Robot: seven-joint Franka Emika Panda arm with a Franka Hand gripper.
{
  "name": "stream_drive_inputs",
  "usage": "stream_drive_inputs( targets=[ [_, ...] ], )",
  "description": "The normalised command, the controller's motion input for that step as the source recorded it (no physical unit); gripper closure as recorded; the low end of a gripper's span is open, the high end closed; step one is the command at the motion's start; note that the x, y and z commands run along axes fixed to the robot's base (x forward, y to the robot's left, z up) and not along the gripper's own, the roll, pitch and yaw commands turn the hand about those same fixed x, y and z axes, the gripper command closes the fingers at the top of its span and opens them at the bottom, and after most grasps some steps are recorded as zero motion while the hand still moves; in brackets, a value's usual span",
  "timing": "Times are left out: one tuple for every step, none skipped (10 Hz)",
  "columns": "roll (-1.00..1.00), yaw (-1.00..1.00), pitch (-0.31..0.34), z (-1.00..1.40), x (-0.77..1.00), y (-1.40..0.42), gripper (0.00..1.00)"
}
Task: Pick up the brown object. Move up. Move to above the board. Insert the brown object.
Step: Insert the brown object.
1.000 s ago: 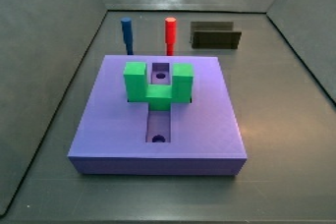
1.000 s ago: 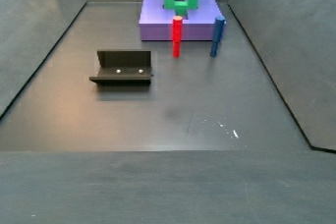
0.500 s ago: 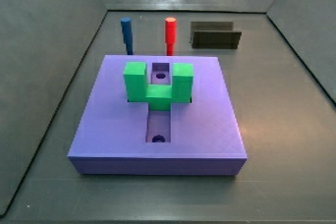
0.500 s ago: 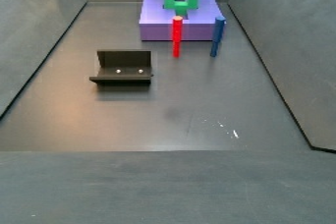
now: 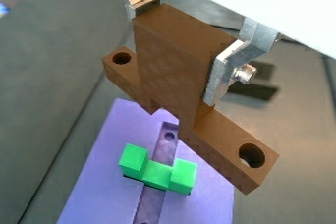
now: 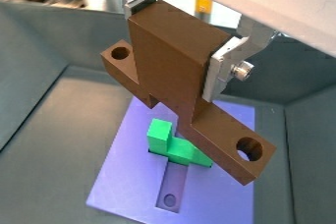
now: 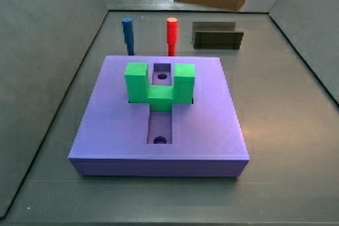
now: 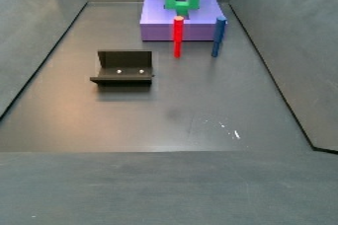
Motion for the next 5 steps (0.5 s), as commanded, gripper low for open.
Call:
stream_drive_inputs(
  targets=[
    [0.03,-0.95,-0.147,-0.25,0.00,-0.02,1.00],
    [0.05,-0.98,-0.111,-0.23,0.00,-0.01,1.00],
    [0.07,-0.99,-0.073,-0.22,0.00,-0.02,1.00],
    [0.09,-0.94,-0.026,-0.15,0.00,-0.08,1.00],
    [0.17,-0.90,0.000,-0.15,0.00,-0.12,1.00]
  ],
)
